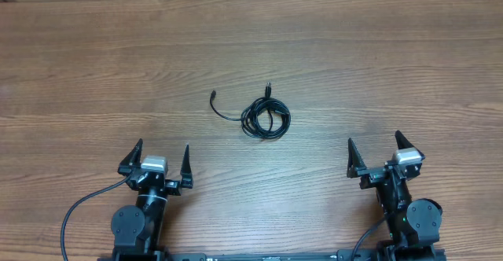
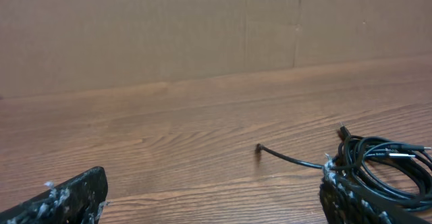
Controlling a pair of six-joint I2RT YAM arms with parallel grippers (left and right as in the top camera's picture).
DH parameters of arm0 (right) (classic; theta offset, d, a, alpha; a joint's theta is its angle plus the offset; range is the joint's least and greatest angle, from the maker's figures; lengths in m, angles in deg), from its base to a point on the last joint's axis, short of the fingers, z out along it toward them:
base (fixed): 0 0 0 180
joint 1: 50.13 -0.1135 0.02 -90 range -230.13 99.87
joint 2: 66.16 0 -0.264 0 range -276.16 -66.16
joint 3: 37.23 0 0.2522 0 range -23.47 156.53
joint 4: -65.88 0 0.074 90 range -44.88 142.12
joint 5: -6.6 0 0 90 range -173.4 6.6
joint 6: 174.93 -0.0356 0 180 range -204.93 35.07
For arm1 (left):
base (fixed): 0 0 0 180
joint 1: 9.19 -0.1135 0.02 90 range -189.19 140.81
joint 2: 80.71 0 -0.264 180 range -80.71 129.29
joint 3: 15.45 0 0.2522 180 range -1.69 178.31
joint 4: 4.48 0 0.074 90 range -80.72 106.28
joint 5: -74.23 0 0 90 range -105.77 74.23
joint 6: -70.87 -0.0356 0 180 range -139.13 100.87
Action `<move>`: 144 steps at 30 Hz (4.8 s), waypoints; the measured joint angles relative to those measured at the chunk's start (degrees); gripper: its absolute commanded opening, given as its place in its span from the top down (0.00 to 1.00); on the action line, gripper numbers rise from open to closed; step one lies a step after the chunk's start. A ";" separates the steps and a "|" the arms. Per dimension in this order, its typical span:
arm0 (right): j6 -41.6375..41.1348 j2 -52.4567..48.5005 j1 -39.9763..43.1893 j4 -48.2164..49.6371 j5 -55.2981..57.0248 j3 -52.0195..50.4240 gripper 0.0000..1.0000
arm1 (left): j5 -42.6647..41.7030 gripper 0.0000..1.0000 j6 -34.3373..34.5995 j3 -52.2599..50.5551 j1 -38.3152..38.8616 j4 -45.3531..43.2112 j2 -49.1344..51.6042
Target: Untangle cables
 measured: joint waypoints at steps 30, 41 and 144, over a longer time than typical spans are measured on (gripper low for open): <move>0.02 0.00 0.00 0.00 0.00 0.00 0.00 | 0.00 0.00 0.00 0.00 0.00 0.00 0.00; 0.00 0.00 0.00 -0.02 0.00 0.00 0.00 | 0.00 0.00 0.00 0.00 0.00 0.00 0.00; -9.64 -53.90 0.00 -30.36 -15.65 48.09 0.00 | -9.27 0.46 11.34 62.60 23.45 14.82 102.57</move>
